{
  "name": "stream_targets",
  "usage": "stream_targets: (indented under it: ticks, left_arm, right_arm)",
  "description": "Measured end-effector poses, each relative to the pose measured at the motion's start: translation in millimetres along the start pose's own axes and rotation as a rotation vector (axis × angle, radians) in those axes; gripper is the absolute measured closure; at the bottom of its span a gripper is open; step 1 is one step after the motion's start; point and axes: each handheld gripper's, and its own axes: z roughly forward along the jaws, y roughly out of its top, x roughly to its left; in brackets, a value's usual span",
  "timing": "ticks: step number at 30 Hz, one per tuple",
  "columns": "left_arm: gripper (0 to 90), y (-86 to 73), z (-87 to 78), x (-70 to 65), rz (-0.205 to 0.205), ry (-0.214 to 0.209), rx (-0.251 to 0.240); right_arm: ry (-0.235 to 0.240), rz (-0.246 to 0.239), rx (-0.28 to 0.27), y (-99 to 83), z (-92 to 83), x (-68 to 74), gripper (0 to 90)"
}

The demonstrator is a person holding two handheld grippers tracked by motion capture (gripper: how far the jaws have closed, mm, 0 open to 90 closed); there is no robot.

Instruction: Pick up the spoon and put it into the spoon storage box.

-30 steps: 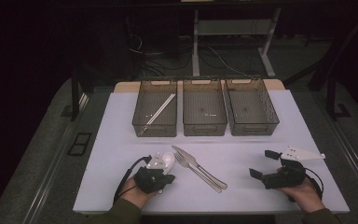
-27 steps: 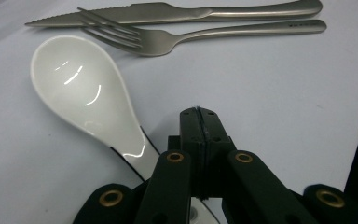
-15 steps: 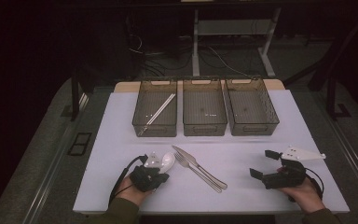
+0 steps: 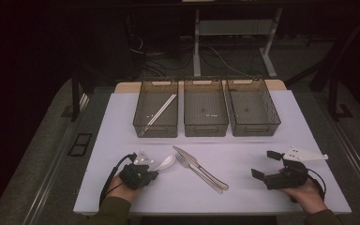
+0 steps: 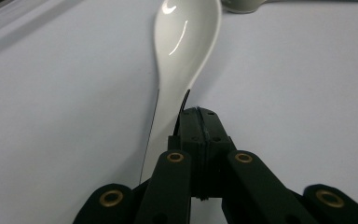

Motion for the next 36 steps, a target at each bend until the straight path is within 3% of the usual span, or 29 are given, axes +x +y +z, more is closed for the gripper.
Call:
stream_targets:
  ticks: [12, 15, 21, 27, 32, 36]
  left_arm:
    - [88.7, -8.9, -9.5, 20.6, -0.027, 0.082, 0.01]
    - [88.7, -10.7, -11.4, 24.1, -0.035, 0.085, 0.002]
    - [88.7, -9.7, -15.0, 23.0, -0.03, 0.077, -0.013]
    - [88.6, -5.7, -21.6, 18.8, -0.028, 0.047, -0.082]
    - [77.7, 0.0, -23.1, 16.5, -0.03, -0.004, -0.148]
    - [65.8, 6.1, -22.3, 14.9, -0.015, -0.031, -0.174]
  right_arm:
    - [0.0, 0.002, 0.001, 0.1, -0.2, 0.4, 0.8]
    - [0.001, 0.001, 0.0, 0.2, -0.1, 0.4, 0.8]
    - [0.001, 0.0, 0.0, 0.2, -0.2, 0.4, 0.8]
    - [0.001, 0.0, 0.001, 0.2, 0.2, 0.8, 0.8]
    - [0.001, 0.003, 0.002, 0.1, 0.7, -0.2, 0.8]
    - [0.0, 0.003, 0.004, 0.2, 1.4, -0.2, 0.8]
